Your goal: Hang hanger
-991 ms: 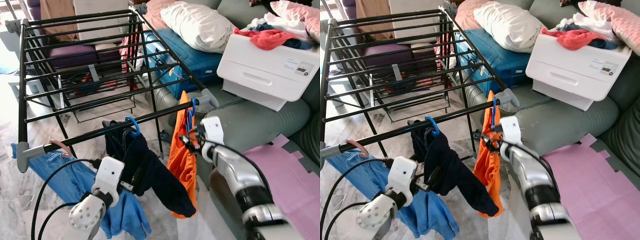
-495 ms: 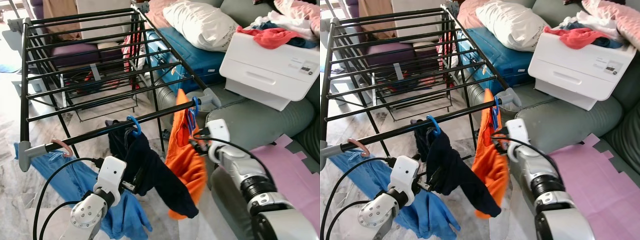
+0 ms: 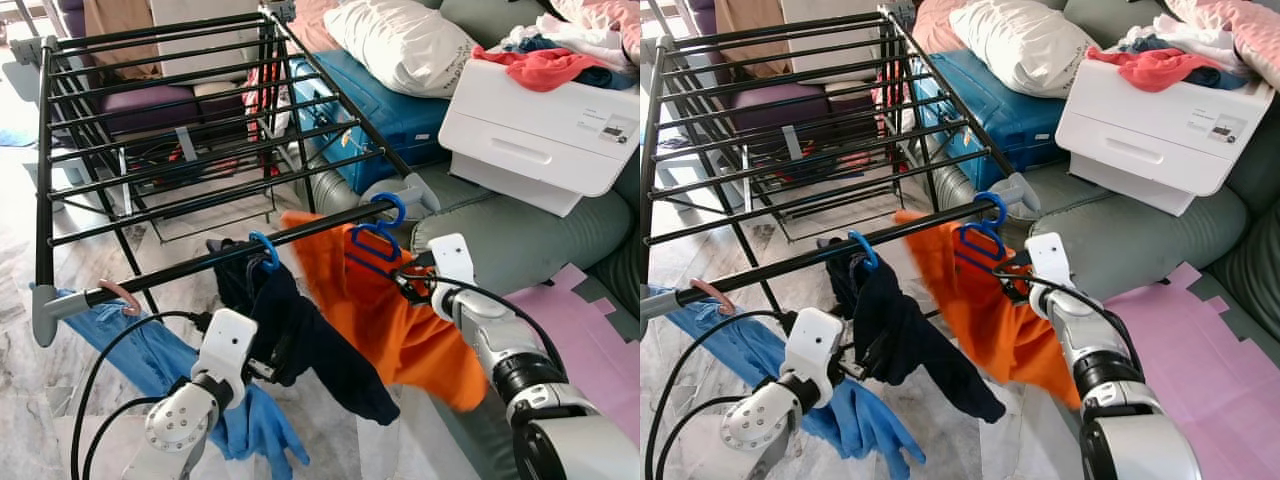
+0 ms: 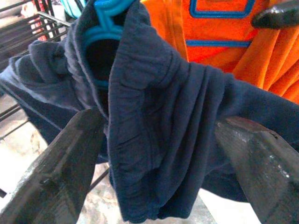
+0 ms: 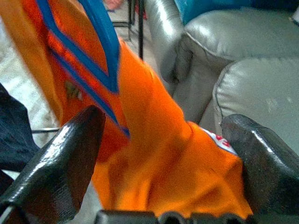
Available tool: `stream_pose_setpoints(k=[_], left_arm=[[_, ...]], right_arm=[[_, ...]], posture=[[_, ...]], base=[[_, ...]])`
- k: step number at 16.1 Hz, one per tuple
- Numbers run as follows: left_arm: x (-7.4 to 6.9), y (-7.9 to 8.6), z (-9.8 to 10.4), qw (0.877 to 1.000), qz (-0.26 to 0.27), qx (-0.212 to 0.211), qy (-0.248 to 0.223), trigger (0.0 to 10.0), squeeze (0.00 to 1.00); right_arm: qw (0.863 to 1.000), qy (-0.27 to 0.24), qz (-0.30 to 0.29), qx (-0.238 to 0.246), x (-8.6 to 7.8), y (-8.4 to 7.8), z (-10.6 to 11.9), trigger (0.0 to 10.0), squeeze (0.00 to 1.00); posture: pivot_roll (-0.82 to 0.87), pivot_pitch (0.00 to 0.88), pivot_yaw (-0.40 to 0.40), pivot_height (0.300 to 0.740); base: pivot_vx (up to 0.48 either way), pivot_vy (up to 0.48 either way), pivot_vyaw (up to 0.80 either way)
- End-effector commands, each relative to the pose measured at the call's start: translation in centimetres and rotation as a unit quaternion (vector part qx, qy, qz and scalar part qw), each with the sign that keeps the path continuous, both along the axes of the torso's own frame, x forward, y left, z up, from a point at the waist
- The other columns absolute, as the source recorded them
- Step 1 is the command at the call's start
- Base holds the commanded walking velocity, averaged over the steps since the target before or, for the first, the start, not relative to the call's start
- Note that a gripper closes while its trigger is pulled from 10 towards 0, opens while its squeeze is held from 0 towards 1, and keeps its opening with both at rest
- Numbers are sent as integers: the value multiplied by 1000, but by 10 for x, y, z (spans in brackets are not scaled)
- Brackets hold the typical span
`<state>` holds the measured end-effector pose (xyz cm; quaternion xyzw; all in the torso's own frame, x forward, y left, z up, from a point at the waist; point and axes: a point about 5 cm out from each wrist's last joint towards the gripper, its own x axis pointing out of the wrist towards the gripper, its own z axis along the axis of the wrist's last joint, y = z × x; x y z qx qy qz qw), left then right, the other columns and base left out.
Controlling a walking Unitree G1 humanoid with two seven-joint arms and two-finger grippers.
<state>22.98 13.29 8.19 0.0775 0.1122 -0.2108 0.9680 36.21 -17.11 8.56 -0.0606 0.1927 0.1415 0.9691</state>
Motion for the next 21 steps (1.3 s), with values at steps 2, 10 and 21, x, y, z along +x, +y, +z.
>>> stream_pose_setpoints(k=[2, 10, 21], left_arm=[[1, 0, -2, 1000, -2, 7, 6, 10000, 0], [-2, -2, -5, 1000, 1, 4, 16, 10000, 0], [-1, -7, -5, 1000, -3, 1, 16, 10000, 0]], right_arm=[[1000, -10, 24, 8, 5, -2, 9, 10000, 0], [994, 24, 100, 41, -5, -8, -2, 0, 0], [998, 27, 58, 23, -5, -7, -8, 0, 0]], posture=[[79, 47, 13, 740], [78, 53, -6, 740], [75, 56, -13, 740]], base=[[0, 0, 0], [0, 0, 0], [0, 0, 0]])
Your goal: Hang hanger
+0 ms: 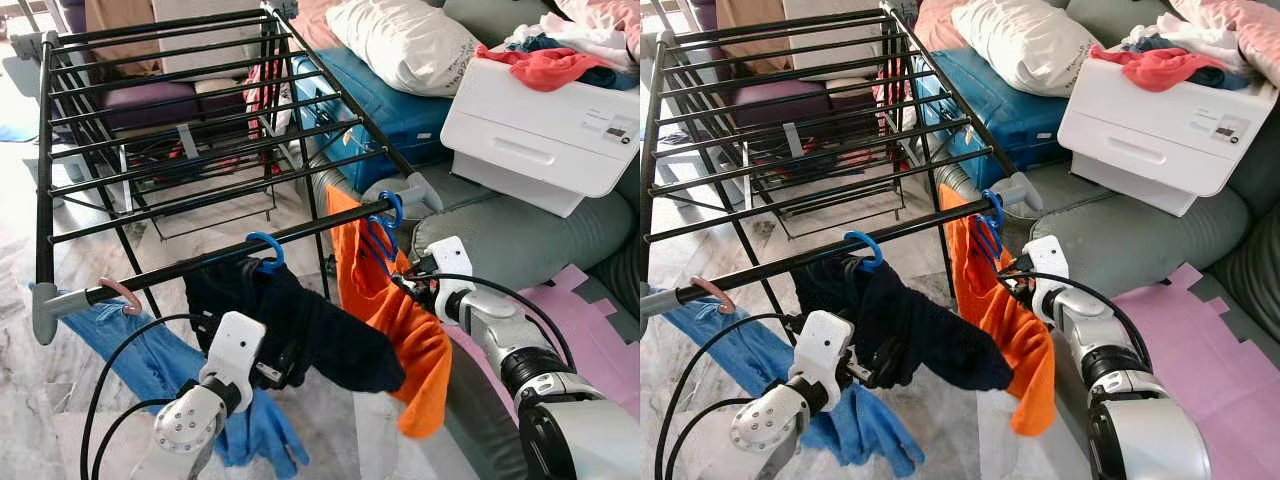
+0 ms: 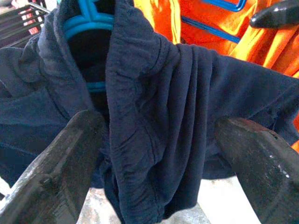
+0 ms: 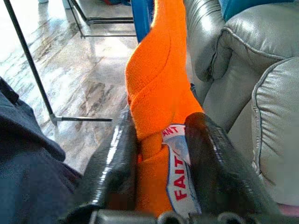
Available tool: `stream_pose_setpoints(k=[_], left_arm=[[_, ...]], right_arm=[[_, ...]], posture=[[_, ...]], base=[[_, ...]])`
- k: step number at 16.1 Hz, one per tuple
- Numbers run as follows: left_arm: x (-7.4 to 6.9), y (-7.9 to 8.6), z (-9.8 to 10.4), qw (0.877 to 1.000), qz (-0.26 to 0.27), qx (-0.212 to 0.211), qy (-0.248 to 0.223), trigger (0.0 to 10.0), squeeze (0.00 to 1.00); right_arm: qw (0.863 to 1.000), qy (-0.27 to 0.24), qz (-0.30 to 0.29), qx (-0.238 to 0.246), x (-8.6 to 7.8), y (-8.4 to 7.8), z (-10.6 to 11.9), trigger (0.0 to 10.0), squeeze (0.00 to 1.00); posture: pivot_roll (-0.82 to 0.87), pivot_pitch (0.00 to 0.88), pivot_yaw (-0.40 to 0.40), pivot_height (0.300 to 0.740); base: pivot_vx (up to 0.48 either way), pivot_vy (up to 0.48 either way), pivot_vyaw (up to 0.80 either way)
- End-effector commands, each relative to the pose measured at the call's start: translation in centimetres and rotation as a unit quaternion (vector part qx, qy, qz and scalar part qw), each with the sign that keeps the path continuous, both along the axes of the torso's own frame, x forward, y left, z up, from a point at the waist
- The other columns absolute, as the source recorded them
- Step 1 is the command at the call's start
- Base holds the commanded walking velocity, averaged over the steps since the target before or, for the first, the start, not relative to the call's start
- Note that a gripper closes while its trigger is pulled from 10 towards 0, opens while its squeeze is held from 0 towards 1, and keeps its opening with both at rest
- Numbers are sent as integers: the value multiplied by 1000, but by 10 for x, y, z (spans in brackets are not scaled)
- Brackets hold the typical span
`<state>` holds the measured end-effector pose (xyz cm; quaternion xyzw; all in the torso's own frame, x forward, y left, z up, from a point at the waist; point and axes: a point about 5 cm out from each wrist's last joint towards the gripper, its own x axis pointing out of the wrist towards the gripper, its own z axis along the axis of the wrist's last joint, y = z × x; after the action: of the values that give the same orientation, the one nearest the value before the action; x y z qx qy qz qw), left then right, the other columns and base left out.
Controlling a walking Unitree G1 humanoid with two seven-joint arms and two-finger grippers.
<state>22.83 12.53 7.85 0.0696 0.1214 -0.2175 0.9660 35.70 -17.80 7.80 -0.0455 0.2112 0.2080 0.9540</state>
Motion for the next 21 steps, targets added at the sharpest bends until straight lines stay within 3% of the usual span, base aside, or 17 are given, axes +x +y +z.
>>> stream_pose_setpoints(k=[1, 11, 16, 19, 21], left_arm=[[0, 1, -2, 1000, 2, 7, 5, 10000, 0], [3, -2, -3, 1000, -5, 12, 5, 10000, 0], [6, 5, -5, 999, 26, 31, -5, 10000, 0], [8, 6, -6, 998, 44, 39, -10, 10000, 0], [11, 10, -9, 996, 66, 51, -14, 10000, 0]], right_arm=[[1000, 0, -6, -1, 0, -1, -1, 0, 0], [999, -25, -29, 9, 3, -3, 5, 0, 0], [993, -113, -37, 18, 15, 1, 33, 0, 0], [988, -156, -6, 21, 6, 4, 38, 0, 0], [988, -154, 21, 3, -12, 2, 26, 0, 0]], posture=[[74, 57, -12, 740], [68, 48, -8, 740], [68, 42, -16, 740], [60, 39, -16, 740], [56, 39, -16, 740]], base=[[0, 0, 0], [0, 0, 0], [0, 0, 0], [0, 0, 0], [0, 0, 0]])
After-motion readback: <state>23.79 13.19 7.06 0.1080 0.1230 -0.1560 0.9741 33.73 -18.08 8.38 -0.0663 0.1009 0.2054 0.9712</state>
